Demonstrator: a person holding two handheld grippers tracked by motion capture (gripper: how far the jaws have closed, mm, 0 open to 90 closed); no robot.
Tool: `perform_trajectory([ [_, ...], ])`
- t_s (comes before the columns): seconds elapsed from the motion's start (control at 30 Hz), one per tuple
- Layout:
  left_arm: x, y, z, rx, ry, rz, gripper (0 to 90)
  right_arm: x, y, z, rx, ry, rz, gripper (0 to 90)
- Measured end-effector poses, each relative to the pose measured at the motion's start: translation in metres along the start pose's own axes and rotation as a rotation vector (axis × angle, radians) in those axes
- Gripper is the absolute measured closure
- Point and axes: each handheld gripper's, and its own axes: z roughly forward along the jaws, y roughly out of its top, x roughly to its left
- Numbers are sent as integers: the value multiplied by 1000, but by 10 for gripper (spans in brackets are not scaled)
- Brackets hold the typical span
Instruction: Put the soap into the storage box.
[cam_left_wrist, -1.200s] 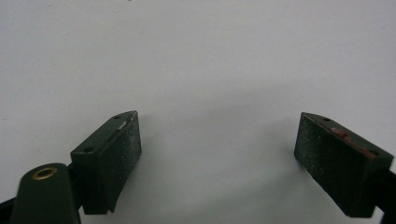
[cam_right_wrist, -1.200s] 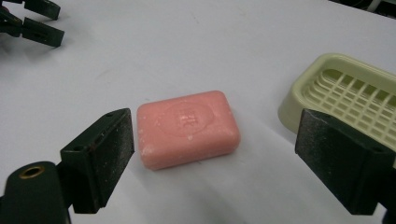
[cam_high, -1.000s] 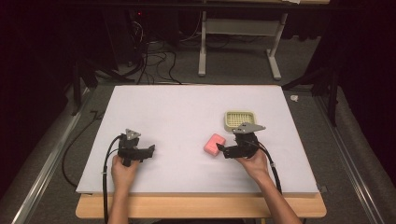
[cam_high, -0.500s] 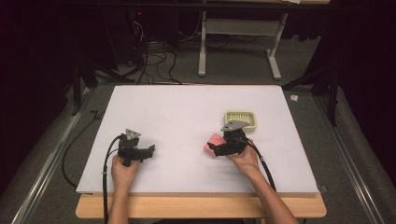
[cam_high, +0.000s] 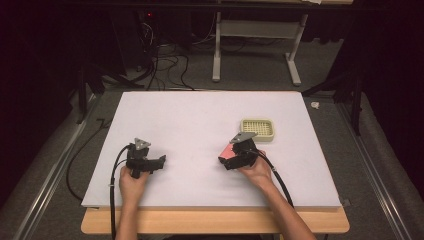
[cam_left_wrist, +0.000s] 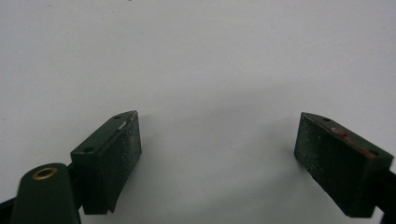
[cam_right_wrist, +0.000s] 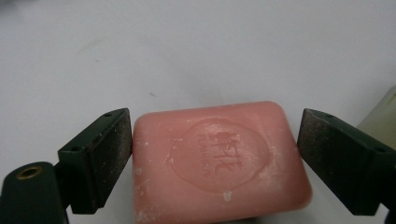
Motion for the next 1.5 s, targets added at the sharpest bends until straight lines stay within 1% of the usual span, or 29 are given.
perform_trajectory([
  [0.27, 0, 0, 0, 2, -1, 0, 151, 0, -2, 5, -6, 0, 15, 110],
  [0.43, 0, 0, 0, 2, -1, 0, 151, -1, -4, 7, 2, 5, 26, 111],
  [0.57, 0, 0, 0, 2, -1, 0, 151, -1, -7, 12, 35, 5, 30, 112],
  [0.7, 0, 0, 0, 1, -1, 0, 151, 0, -7, 12, 38, 1, 22, 116],
  [0.8, 0, 0, 0, 1, -1, 0, 151, 0, -7, 12, 37, 12, 13, 128],
  [1.17, 0, 0, 0, 2, -1, 0, 151, 0, -7, 11, 35, 11, 14, 134],
  [1.4, 0, 0, 0, 1, -1, 0, 151, -1, -7, 9, 38, 22, 34, 135],
  [1.5, 0, 0, 0, 1, -1, 0, 151, -1, -6, 6, 26, 18, 41, 135],
])
